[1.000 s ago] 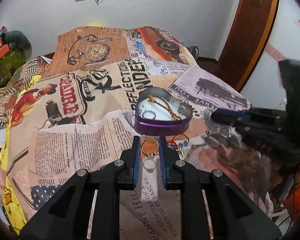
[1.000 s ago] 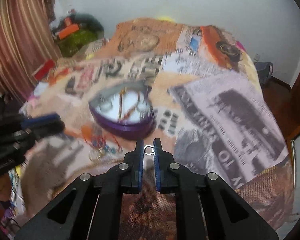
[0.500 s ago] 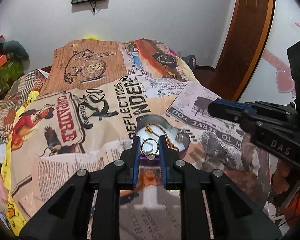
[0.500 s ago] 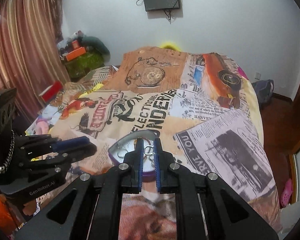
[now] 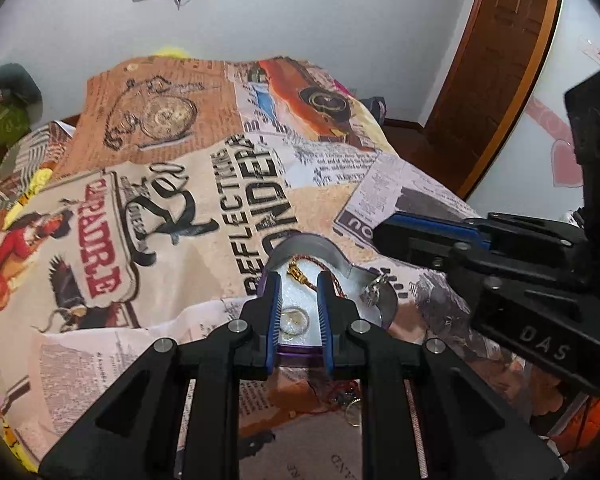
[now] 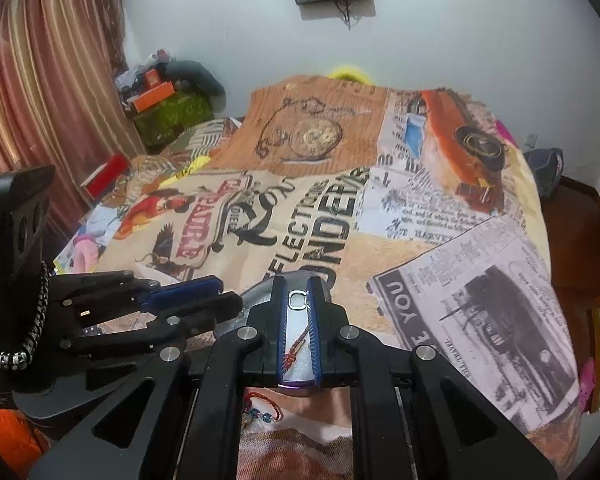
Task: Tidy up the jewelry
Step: 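Open the left gripper into the tin while the right gripper releases the silver ring there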
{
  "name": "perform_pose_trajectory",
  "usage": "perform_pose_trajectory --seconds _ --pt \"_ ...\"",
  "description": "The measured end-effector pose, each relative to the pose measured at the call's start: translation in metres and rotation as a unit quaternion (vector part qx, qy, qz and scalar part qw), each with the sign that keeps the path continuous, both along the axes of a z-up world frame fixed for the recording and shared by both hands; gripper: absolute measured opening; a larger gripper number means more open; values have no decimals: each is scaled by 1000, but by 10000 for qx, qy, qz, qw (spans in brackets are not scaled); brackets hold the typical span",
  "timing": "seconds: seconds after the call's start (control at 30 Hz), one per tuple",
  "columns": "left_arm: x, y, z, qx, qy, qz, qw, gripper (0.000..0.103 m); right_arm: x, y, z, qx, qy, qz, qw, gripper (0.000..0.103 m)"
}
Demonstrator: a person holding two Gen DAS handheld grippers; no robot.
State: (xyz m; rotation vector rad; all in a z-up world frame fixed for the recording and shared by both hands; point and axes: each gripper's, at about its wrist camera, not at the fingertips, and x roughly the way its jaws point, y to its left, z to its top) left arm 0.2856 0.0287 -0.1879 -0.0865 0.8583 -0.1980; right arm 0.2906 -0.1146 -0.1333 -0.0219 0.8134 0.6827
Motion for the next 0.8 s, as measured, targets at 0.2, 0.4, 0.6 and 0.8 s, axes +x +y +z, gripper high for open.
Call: perform_pose_trajectory --seconds 0.2,0.4,0.6,0.8 --pt "1 -8 -13 100 75 -130 9998 17 11 7 -16 -68 328 103 9994 9" --pt "-4 -3 -8 135 -48 -29 9999 17 12 11 -24 -58 530 222 9983 9" --pt "-13 10 -2 130 -103 153 9997 17 11 16 -26 -177 541 282 9980 9" --pt "-21 23 2 215 -138 355 9990 17 2 22 -27 -578 316 293 9974 9"
